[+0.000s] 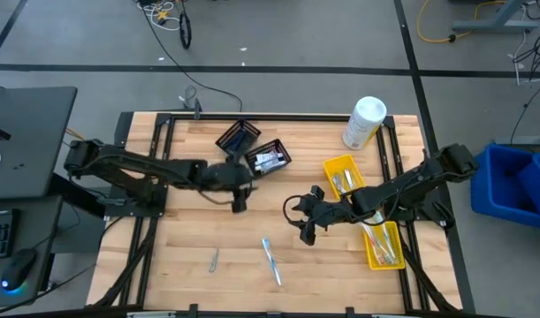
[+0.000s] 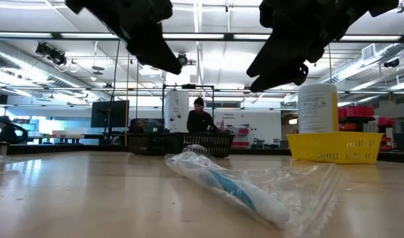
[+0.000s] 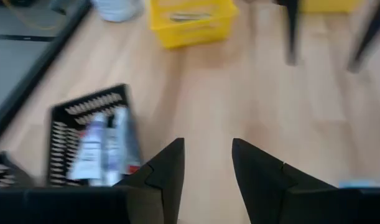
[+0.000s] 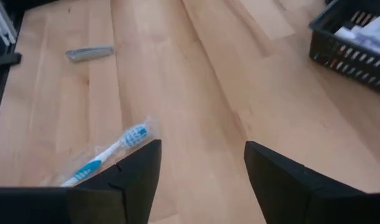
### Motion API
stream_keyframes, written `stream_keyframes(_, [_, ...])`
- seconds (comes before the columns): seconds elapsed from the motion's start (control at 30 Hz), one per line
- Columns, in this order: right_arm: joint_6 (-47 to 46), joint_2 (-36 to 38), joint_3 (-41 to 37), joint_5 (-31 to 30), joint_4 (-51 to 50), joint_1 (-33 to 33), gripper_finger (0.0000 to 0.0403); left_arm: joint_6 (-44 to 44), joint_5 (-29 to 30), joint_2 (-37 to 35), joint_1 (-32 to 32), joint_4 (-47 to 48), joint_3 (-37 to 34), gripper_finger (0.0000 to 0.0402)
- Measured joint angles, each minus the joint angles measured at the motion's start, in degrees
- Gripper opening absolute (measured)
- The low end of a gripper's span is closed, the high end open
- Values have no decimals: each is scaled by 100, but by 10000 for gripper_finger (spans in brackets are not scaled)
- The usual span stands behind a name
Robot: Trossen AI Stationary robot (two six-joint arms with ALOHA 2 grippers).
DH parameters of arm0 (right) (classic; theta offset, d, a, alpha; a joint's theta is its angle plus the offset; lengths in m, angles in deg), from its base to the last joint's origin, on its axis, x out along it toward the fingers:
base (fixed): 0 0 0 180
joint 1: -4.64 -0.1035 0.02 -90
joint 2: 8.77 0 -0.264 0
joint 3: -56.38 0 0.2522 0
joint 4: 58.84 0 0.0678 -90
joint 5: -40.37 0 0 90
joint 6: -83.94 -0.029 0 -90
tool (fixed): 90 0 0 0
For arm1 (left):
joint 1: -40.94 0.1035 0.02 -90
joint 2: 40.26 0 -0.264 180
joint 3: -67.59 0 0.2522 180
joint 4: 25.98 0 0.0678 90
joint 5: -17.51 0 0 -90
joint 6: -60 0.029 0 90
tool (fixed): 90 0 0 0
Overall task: Pick & Place Travel size toiletries
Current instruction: Put the nail cutter into the top yellow bin
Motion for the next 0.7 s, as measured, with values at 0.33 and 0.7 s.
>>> stream_keyframes(0.33, [-61,-558,0,226,970,-172,244,-690,773,50,-1350,183,-218,138])
stream_keyframes(0.7, [-655,-1268,0,616,1836,-291,246,-1638,1435,50,-2195,384,-317,137])
